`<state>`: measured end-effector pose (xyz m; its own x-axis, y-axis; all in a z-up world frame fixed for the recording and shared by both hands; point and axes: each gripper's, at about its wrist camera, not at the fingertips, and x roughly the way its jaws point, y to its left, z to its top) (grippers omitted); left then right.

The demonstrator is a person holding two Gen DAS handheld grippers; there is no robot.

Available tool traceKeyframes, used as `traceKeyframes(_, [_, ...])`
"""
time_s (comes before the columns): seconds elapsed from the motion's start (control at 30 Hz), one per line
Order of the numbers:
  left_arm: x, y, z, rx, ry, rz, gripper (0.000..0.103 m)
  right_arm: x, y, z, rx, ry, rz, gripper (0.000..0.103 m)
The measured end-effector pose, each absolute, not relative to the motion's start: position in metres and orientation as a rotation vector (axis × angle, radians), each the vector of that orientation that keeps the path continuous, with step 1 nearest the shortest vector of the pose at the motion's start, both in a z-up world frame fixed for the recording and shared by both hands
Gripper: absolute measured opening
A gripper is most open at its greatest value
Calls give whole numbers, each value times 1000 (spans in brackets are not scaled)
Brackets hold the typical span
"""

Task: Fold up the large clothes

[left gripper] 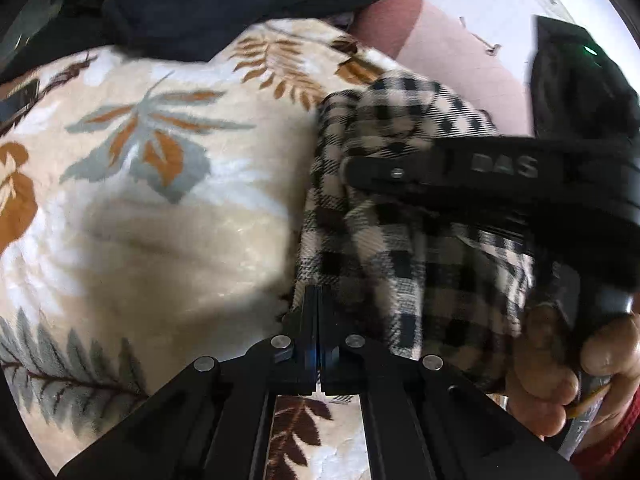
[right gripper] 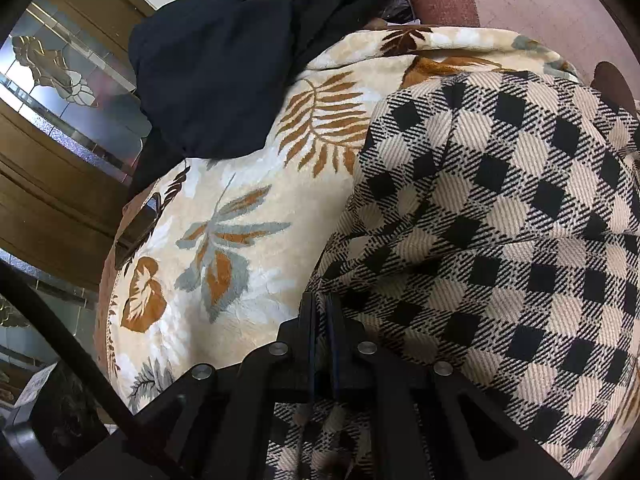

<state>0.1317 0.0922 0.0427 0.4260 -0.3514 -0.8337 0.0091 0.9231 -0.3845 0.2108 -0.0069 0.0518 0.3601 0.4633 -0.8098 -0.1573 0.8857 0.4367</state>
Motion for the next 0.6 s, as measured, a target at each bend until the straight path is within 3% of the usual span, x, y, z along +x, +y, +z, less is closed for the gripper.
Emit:
traceKeyframes(0.23, [140, 108, 28, -403, 1166, -184, 0, 200, -1, 63, 175, 1104, 391, 14])
traceKeyframes(0.6, [109, 114, 74, -399, 976, -231, 2, 192, -20, 88, 168, 1046, 340, 14])
